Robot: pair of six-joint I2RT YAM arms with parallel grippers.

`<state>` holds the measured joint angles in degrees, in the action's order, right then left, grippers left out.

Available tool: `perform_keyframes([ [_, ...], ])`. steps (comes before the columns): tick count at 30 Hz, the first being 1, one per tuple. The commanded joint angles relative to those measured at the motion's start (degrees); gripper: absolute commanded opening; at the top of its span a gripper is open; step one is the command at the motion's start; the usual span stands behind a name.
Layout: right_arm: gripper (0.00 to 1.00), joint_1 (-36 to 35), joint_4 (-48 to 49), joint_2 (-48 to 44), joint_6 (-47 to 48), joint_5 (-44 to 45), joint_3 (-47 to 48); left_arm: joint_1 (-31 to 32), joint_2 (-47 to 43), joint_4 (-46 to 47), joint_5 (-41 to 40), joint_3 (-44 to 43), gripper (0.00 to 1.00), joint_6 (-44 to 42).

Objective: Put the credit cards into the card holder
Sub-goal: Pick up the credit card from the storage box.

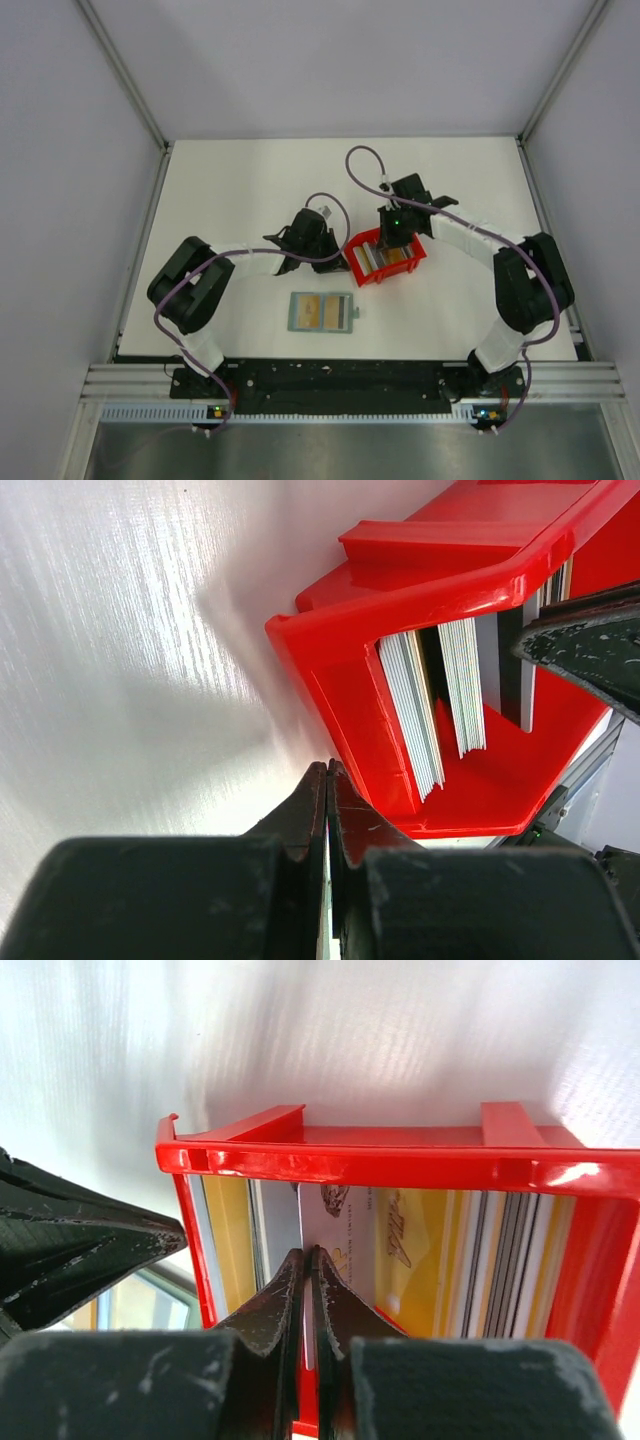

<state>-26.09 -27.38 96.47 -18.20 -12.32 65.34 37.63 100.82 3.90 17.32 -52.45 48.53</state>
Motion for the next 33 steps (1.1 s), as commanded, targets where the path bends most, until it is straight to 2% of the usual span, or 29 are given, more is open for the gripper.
perform_keyframes([
  [1, 0.00, 0.42, -3.91, -1.81, 2.11, 6.42, 1.54, 0.25, -1.50, 3.13, 0.70, -1.08, 0.01, 0.33],
  [11, 0.08, 0.42, -5.32, -0.66, 2.64, 9.23, 0.67, 0.25, -1.41, 3.31, 0.78, -1.08, 0.01, 0.42],
  [16, 0.09, 0.33, -5.58, -0.49, 3.26, 7.92, 0.31, 0.26, -1.24, 3.39, 0.78, -1.08, 0.01, 0.60],
  [21, 0.08, 0.42, -5.67, -0.40, 3.25, 7.57, 0.31, 0.25, -1.41, 3.31, 0.78, -1.08, 0.01, 0.51],
  [25, 0.01, 0.42, -5.76, -0.49, 3.34, 7.83, 0.31, 0.25, -1.50, 3.22, 0.70, -0.99, 0.01, 0.42],
  [27, 0.00, 0.51, -5.85, -0.40, 3.34, 7.83, 0.31, 0.25, -1.59, 3.13, 0.61, -0.99, 0.01, 0.33],
  [30, 0.08, 0.42, -6.20, -0.23, 3.34, 7.40, 0.40, 0.25, -1.50, 3.13, 0.61, -0.90, 0.01, 0.25],
  [33, 0.08, 0.42, -6.37, 0.21, 3.43, 6.87, 0.14, 0.26, -1.76, 3.13, 0.52, -0.73, 0.01, 0.25],
])
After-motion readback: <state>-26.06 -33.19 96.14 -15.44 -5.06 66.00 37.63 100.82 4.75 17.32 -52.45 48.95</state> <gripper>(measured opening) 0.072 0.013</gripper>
